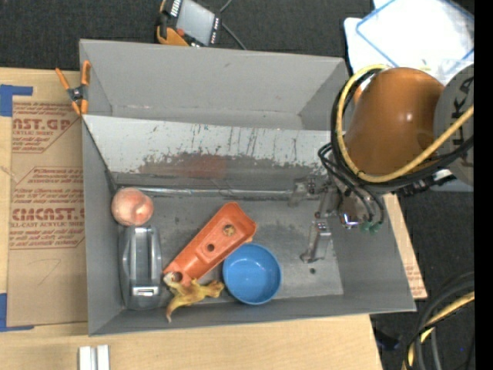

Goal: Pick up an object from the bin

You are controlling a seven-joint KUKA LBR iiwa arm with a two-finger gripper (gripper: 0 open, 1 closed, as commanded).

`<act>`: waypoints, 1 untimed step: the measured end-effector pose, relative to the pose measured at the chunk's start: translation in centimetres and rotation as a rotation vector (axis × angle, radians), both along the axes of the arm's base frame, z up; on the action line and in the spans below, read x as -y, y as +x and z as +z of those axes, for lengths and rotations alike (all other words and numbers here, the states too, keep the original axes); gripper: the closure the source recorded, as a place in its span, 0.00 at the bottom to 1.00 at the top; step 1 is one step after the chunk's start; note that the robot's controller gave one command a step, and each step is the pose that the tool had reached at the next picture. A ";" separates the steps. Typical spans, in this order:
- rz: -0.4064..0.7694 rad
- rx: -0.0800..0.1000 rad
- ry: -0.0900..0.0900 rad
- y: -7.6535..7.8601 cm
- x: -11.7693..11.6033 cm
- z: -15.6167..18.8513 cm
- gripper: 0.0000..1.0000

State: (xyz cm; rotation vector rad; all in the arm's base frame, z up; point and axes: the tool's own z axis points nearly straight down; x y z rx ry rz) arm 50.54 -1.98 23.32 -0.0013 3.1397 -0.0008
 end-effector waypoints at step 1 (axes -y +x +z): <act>0.095 -0.003 0.002 3.0 -5.8 -8.0 0.00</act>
Offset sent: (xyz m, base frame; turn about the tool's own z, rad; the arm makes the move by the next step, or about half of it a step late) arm 0.0137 0.0306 -0.0789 -0.0263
